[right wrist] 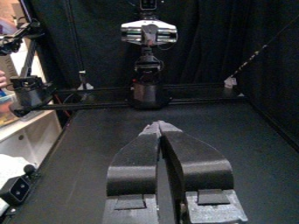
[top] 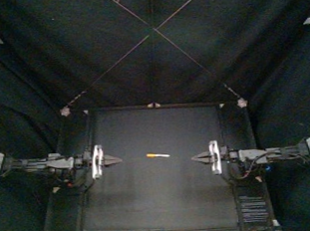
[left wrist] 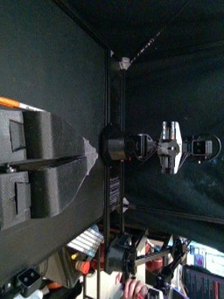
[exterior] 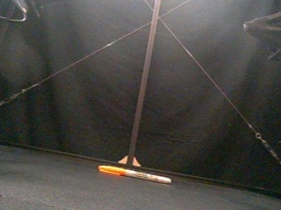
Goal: Uncap the pen
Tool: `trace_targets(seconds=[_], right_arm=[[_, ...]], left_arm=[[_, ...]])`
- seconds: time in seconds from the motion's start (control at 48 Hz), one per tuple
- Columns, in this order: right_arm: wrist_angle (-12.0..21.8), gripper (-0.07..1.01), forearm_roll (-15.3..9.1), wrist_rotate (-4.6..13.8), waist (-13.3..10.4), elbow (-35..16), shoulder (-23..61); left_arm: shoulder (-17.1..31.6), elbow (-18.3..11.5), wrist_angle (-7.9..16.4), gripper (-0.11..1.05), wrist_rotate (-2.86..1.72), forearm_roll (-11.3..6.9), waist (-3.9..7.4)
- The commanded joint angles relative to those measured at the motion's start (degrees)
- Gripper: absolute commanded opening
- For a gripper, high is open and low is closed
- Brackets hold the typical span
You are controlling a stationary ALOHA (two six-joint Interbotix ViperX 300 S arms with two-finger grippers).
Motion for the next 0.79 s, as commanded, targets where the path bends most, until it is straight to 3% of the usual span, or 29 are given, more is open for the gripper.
trace_targets(seconds=[0.021, 0.104, 0.208, 0.333, 0.646, 0.708, 0.792], right_arm=[[-1.23, -0.02, -0.09, 0.00, -0.62, -0.09, 3.43], [-2.37, 0.02, 0.00, 0.26, -2.81, -0.18, 9.14], [-4.92, 0.06, 0.00, 0.35, -6.86, -1.67, 22.41], [-5.54, 0.16, 0.00, 0.09, -9.32, -5.80, 35.24], [-5.54, 0.94, 0.00, 0.26, -14.15, -15.73, 56.95], [-5.63, 1.01, -0.09, -0.26, -14.41, -17.40, 59.85], [-5.10, 1.01, -0.26, -0.35, -14.41, -20.04, 63.46]], left_arm=[[4.39, 0.26, -2.37, -0.05, 0.18, -0.53, 0.35], [8.09, 0.00, -4.22, 0.00, 0.44, -0.44, 1.05], [14.77, -0.35, -6.77, 0.09, 0.44, -0.44, 3.87], [21.53, -1.23, -7.56, 0.26, 0.35, -0.53, 6.50], [33.05, -5.36, -7.47, 0.88, 0.53, 0.18, 7.38], [34.89, -5.89, -7.47, 0.97, 0.53, 0.44, 7.73], [36.74, -6.42, -7.47, 1.02, 0.53, 0.70, 8.44]])
